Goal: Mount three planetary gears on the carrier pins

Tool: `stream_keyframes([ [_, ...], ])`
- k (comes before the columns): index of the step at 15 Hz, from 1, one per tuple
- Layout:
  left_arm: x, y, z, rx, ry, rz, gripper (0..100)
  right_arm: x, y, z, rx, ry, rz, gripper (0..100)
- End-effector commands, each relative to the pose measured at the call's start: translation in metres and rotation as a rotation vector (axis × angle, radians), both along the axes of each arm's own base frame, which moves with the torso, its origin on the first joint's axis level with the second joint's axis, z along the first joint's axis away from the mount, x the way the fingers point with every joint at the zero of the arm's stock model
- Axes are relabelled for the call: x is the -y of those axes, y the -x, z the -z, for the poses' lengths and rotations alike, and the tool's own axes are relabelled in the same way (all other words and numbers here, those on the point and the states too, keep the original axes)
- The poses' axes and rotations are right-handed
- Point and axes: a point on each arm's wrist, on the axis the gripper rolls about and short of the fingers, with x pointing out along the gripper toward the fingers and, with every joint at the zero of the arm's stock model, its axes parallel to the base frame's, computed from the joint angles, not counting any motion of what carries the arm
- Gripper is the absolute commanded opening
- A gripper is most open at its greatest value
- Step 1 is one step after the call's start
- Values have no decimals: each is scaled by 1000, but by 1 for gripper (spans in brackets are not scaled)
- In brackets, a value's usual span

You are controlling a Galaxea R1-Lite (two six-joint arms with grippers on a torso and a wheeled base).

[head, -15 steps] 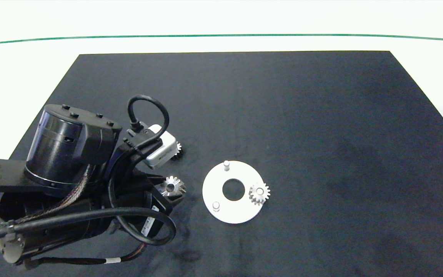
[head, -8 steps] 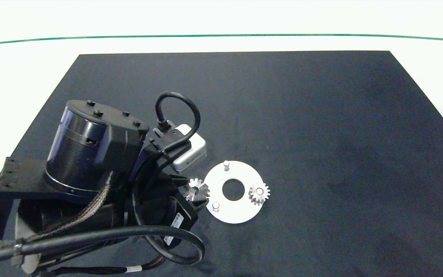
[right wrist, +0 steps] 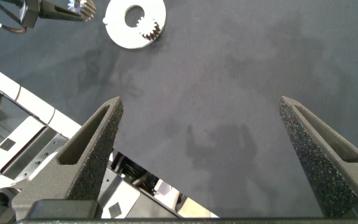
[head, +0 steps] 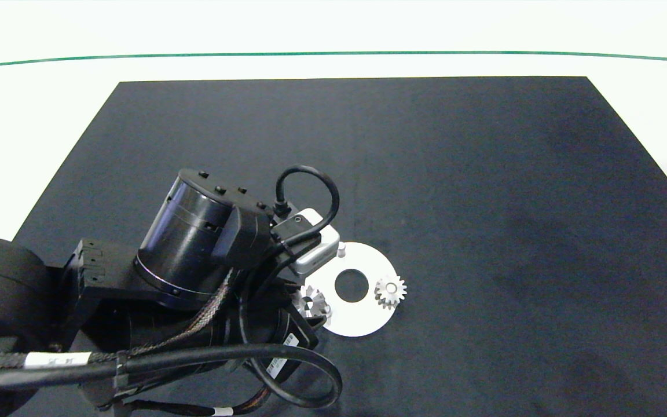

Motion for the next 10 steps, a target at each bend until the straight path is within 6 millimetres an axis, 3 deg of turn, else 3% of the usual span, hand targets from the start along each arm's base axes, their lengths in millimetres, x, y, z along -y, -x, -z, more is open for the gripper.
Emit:
stream_keyframes([
  [1, 9, -2, 0, 4, -4, 11, 7, 0, 0, 0, -4, 5, 0, 100],
  [10, 23, -13, 3, 39, -69, 46, 7, 0, 0, 0, -2, 2, 0, 100],
])
